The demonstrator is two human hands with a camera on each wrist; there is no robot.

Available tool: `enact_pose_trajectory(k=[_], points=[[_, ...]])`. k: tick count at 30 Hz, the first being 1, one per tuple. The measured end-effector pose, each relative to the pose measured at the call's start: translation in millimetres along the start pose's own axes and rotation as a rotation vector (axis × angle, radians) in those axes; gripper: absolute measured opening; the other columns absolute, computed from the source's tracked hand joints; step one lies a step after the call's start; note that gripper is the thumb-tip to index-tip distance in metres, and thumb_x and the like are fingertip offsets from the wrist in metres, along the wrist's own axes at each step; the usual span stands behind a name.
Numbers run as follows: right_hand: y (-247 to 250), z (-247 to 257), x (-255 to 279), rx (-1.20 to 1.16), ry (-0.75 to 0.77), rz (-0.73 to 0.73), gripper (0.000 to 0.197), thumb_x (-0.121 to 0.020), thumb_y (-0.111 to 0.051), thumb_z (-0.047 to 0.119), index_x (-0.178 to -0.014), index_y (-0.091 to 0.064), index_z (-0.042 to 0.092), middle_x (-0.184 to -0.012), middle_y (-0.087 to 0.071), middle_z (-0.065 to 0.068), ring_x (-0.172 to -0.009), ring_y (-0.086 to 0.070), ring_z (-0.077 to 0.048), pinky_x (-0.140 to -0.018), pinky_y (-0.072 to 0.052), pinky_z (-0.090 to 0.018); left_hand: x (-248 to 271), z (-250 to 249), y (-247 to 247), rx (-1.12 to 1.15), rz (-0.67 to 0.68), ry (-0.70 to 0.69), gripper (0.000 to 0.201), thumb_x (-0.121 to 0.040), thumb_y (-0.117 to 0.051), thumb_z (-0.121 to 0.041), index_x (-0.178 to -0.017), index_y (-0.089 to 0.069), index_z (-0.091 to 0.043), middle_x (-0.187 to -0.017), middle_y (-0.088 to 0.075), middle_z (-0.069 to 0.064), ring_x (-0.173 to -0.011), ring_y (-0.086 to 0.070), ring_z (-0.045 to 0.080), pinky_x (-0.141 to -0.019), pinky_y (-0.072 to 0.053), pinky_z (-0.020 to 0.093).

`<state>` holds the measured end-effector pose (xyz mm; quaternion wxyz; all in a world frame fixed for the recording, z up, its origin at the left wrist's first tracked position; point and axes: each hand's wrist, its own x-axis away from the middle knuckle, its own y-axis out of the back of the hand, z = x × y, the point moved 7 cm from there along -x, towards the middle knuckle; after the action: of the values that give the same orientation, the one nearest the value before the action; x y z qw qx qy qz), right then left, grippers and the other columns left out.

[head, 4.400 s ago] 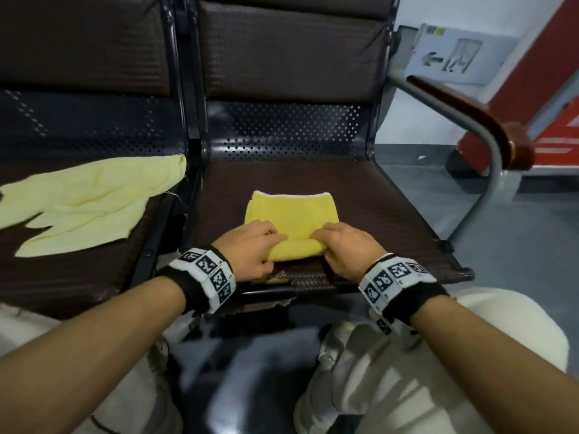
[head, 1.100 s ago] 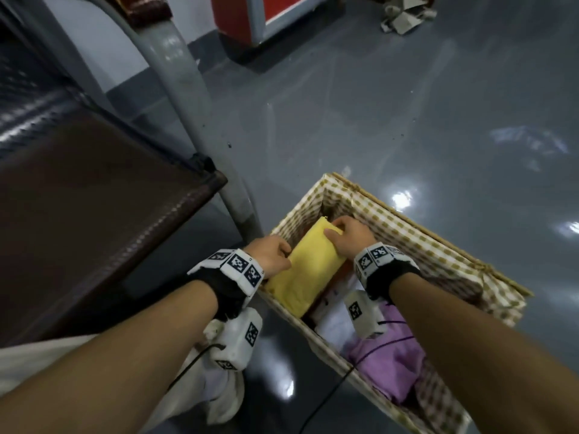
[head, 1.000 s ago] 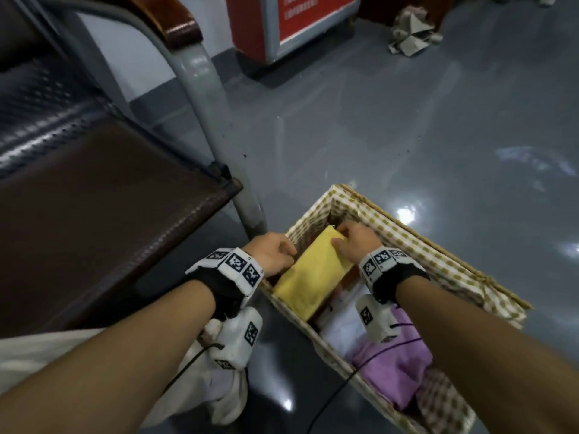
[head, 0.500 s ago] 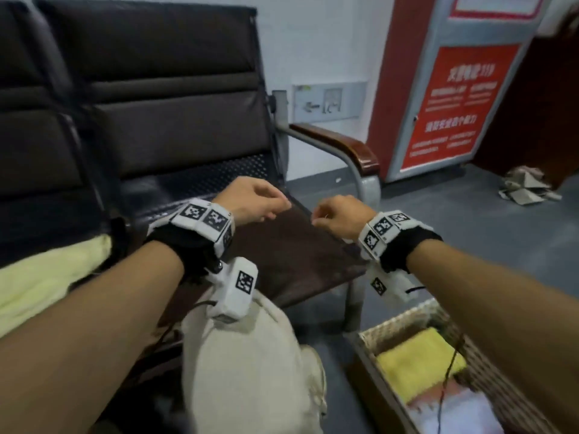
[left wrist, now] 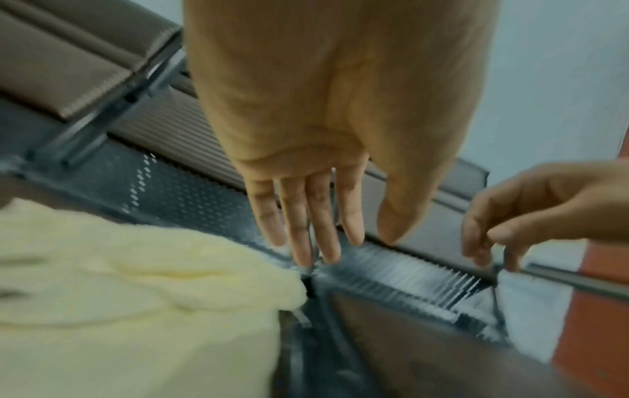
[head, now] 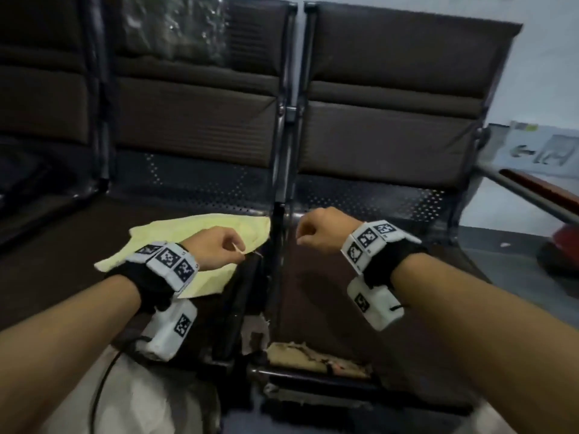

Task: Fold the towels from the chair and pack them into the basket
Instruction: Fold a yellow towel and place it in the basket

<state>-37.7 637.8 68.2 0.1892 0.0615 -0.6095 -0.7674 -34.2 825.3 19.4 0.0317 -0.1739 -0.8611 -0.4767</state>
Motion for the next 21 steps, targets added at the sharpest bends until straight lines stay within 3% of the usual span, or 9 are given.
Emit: enact_pose_trajectory(k=[4, 6, 9, 12, 14, 18, 21], points=[[-55, 30, -54, -0.055, 0.07, 0.094, 0.016, -0.089, -0.061, 0.025, -0.101, -0.066, 0.016, -0.103, -0.066, -0.001, -0.09, -0.059, -0.015, -0.075, -0.046, -0.028, -1, 77, -11, -0.402, 0.206, 0.186, 0.07, -0.077, -0.067, -0.052, -0.133, -0.039, -0.022, -0.128, -0.045, 0.002, -0.115, -0.051, 0.023, -0.094, -0.044, 0.033], [-79, 41, -76, -0.087, 0.083, 0.128, 0.017, -0.09, -0.062, 0.025, -0.105, -0.064, 0.017, -0.104, -0.065, -0.001, -0.093, -0.059, -0.016, -0.075, -0.045, -0.026, -4, 101, -19, -0.502, 0.262, 0.22, 0.076, -0.077, -0.065, -0.054, -0.138, -0.032, -0.022, -0.136, -0.038, 0.002, -0.122, -0.046, 0.025, -0.097, -0.042, 0.033], [-108, 54, -103, -0.106, 0.093, 0.157, 0.028, -0.09, -0.06, 0.023, -0.117, -0.058, 0.016, -0.113, -0.063, -0.004, -0.104, -0.059, -0.021, -0.085, -0.048, -0.03, -17, 116, -18, -0.49, 0.196, 0.216, 0.064, -0.084, -0.062, -0.042, -0.136, -0.034, -0.017, -0.133, -0.038, 0.006, -0.12, -0.047, 0.026, -0.097, -0.042, 0.035], [-127, 60, -124, -0.064, 0.073, 0.176, 0.044, -0.093, -0.054, 0.023, -0.135, -0.044, 0.017, -0.13, -0.049, -0.009, -0.116, -0.052, -0.026, -0.096, -0.046, -0.038, -27, 129, -7, -0.415, 0.09, 0.236, 0.051, -0.088, -0.058, -0.033, -0.131, -0.038, -0.016, -0.129, -0.042, 0.008, -0.115, -0.05, 0.029, -0.096, -0.043, 0.04], [-136, 63, -135, -0.029, 0.067, 0.171, 0.045, -0.094, -0.051, 0.025, -0.138, -0.041, 0.019, -0.132, -0.042, -0.011, -0.118, -0.048, -0.029, -0.097, -0.045, -0.042, -29, 140, -8, -0.436, 0.106, 0.247, 0.047, -0.088, -0.057, -0.034, -0.13, -0.04, -0.019, -0.127, -0.044, 0.008, -0.113, -0.051, 0.028, -0.094, -0.044, 0.038], [-151, 75, -144, 0.053, 0.068, 0.088, 0.029, -0.095, -0.051, 0.031, -0.122, -0.052, 0.02, -0.121, -0.042, -0.009, -0.114, -0.041, -0.028, -0.09, -0.042, -0.038, -31, 150, -10, -0.441, 0.114, 0.249, 0.027, -0.088, -0.058, -0.038, -0.11, -0.046, -0.028, -0.116, -0.055, 0.005, -0.1, -0.055, 0.024, -0.076, -0.041, 0.031], [-147, 82, -147, 0.056, 0.072, -0.005, 0.015, -0.094, -0.051, 0.028, -0.105, -0.058, 0.02, -0.111, -0.047, -0.005, -0.106, -0.046, -0.026, -0.081, -0.041, -0.034, -34, 147, -4, -0.414, 0.07, 0.244, 0.01, -0.089, -0.055, -0.036, -0.094, -0.047, -0.032, -0.113, -0.056, 0.003, -0.09, -0.055, 0.022, -0.069, -0.04, 0.029]])
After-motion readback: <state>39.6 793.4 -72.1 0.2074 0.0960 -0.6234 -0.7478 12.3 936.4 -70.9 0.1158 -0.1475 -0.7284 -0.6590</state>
